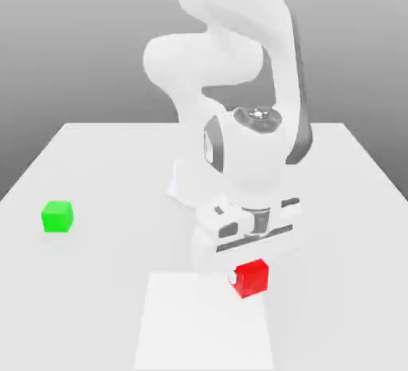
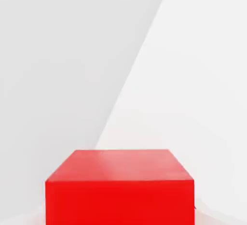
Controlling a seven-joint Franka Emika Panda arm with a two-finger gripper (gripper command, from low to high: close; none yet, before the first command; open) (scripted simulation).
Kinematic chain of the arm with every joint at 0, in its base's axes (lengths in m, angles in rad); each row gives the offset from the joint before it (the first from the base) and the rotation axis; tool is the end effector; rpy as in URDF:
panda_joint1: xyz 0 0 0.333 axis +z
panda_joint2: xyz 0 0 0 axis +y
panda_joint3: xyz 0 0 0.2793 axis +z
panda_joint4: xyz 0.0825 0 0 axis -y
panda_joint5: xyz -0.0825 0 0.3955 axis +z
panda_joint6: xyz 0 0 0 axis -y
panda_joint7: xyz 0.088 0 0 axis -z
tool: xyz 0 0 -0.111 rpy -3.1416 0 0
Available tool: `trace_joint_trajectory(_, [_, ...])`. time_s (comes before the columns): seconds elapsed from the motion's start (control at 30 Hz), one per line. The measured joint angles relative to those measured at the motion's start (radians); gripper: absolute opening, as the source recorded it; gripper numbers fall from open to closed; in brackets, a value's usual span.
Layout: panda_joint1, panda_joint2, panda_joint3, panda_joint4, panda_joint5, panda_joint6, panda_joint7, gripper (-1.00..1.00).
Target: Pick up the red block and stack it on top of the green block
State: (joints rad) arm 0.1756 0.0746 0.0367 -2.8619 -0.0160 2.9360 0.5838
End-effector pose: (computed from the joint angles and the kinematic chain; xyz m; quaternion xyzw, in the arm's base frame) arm 0.3441 0.0758 0.1239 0.9842 -0.1770 -0.0001 0.0003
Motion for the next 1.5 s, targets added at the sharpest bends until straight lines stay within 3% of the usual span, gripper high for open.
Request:
trace_joint_trajectory(0.1, [-0.004,-0.107,0.010,-0.015,0.018,-0.092,-0.013,-1.00])
trace_joint_trajectory(0.27, [-0.137,-0.182,-0.079,-0.017,-0.035,-0.154,0.128,-1.00])
trace_joint_trajectory(1.0, [-0.915,-0.310,-0.474,-0.021,-0.205,-0.271,0.816,-1.00])
trace_joint_trajectory(1.5, [-0.797,-0.125,-0.551,0.007,0.151,-0.178,0.595,-1.00])
